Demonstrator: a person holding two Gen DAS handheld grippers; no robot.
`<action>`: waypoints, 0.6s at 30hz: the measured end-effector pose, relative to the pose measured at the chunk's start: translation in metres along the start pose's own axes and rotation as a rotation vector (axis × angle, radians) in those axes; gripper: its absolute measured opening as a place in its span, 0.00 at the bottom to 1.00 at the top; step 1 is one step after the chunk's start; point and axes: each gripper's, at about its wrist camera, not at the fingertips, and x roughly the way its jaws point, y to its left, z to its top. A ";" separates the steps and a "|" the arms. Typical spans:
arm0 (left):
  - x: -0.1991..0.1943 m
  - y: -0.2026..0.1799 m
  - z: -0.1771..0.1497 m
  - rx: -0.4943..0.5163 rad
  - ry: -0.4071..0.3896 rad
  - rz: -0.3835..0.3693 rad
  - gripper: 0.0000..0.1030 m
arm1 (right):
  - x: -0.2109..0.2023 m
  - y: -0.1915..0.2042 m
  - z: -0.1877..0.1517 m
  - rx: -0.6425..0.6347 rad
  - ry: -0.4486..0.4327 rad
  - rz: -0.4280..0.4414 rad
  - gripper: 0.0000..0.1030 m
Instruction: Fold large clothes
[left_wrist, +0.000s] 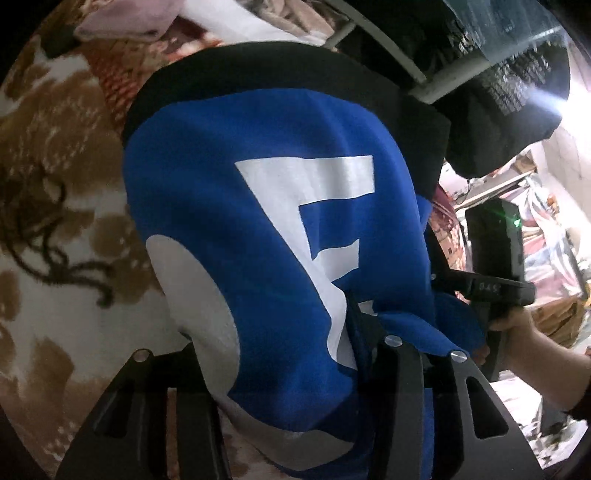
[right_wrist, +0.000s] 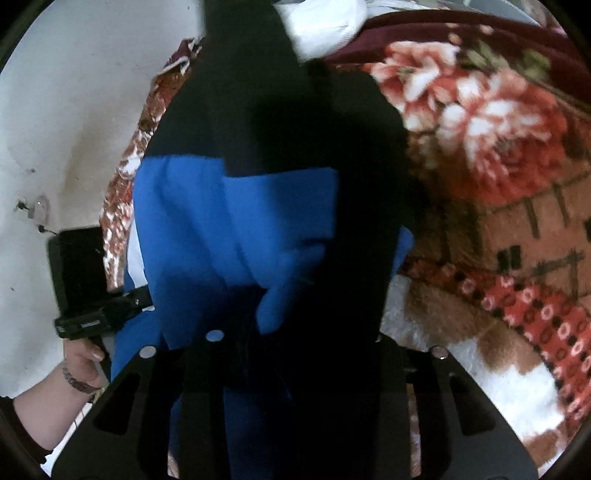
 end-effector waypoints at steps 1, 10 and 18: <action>-0.001 0.004 -0.003 -0.005 -0.002 -0.014 0.47 | -0.001 -0.005 -0.002 0.005 -0.014 0.001 0.45; -0.024 0.022 -0.011 0.004 -0.009 -0.039 0.78 | -0.031 -0.039 -0.010 -0.017 -0.090 0.001 0.55; -0.113 -0.030 0.001 0.136 -0.185 0.182 0.95 | -0.114 0.024 -0.010 -0.148 -0.223 -0.054 0.62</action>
